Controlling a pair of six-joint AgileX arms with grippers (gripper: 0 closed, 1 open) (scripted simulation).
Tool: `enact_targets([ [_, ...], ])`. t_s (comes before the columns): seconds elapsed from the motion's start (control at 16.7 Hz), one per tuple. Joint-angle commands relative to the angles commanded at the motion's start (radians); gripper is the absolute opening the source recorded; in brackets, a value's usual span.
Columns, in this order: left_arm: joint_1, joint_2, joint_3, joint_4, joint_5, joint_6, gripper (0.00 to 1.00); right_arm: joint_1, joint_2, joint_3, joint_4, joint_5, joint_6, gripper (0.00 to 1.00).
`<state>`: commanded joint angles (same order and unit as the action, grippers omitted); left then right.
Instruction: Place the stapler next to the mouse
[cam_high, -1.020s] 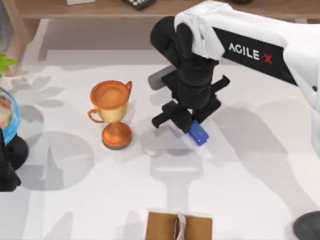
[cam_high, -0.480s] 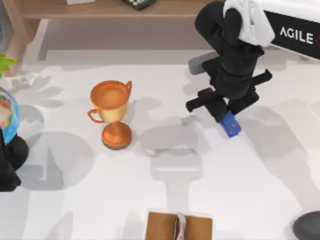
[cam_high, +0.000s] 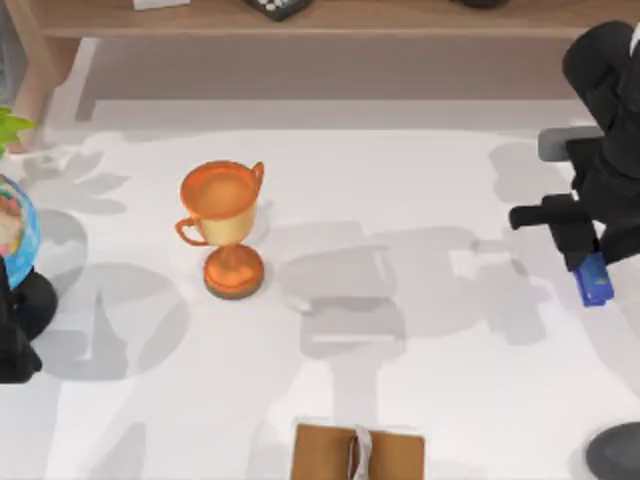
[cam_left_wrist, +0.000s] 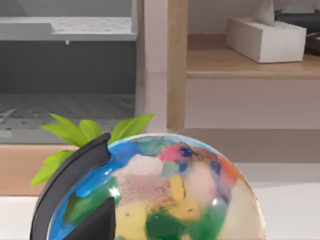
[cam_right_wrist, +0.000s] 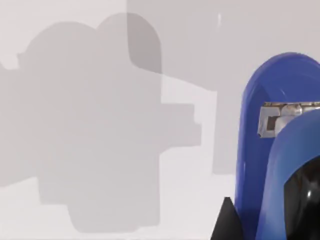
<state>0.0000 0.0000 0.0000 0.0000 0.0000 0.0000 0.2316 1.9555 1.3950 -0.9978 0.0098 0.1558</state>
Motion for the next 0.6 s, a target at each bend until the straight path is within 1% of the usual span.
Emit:
enact_targets([
  [0.24, 0.0, 0.0, 0.0, 0.0, 0.0, 0.0, 1.0, -0.064, -0.07, -0.11, 0.029, 0.001, 0.026, 0.0],
  [0.6, 0.0, 0.0, 0.0, 0.0, 0.0, 0.0, 1.0, -0.061, -0.068, -0.111, 0.028, 0.0, 0.027, 0.0],
])
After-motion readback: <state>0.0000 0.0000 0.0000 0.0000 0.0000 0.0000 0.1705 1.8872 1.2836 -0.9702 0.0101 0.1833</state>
